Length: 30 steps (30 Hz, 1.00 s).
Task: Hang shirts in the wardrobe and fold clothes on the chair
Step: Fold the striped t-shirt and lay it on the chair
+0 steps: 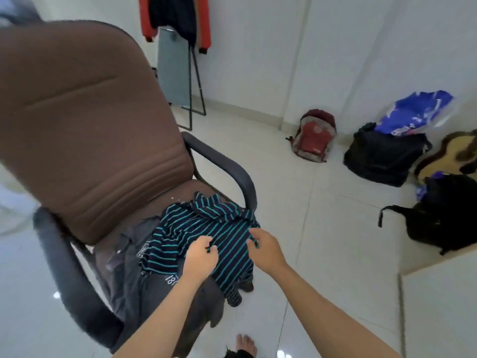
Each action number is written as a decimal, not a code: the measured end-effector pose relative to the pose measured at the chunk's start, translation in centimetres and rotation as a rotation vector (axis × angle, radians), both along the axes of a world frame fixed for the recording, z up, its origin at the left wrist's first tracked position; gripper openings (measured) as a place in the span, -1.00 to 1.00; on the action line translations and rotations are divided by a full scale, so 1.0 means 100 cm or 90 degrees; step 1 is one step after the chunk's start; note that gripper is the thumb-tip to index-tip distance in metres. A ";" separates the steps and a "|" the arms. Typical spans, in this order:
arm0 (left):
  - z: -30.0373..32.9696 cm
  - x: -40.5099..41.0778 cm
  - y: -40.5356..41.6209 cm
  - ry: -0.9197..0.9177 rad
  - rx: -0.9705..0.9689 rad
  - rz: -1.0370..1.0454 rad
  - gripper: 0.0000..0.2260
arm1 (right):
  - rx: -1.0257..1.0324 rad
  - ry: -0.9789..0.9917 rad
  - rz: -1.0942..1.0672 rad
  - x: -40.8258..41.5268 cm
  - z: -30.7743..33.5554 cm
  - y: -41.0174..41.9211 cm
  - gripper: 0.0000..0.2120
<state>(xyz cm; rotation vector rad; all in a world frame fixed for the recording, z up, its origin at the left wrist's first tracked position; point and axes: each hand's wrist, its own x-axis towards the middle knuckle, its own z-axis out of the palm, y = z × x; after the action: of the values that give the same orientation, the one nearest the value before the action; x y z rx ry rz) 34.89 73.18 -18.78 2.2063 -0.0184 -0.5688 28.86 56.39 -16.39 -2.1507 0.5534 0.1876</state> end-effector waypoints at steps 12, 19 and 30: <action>-0.072 0.128 0.074 0.103 0.098 0.162 -0.66 | -0.075 0.113 0.276 0.204 -0.075 0.055 -0.61; -0.132 0.215 0.074 0.120 0.179 0.129 -0.68 | -0.248 0.063 0.339 0.290 -0.144 0.063 -0.57; -0.194 0.294 0.068 0.136 0.232 0.065 -0.73 | -0.418 0.110 0.419 0.344 -0.211 0.068 -0.48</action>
<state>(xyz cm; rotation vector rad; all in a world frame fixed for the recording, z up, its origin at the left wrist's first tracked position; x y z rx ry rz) 64.33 79.99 -38.20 2.4653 0.3315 -0.7981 63.23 63.21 -37.44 -2.9222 -0.0472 0.6246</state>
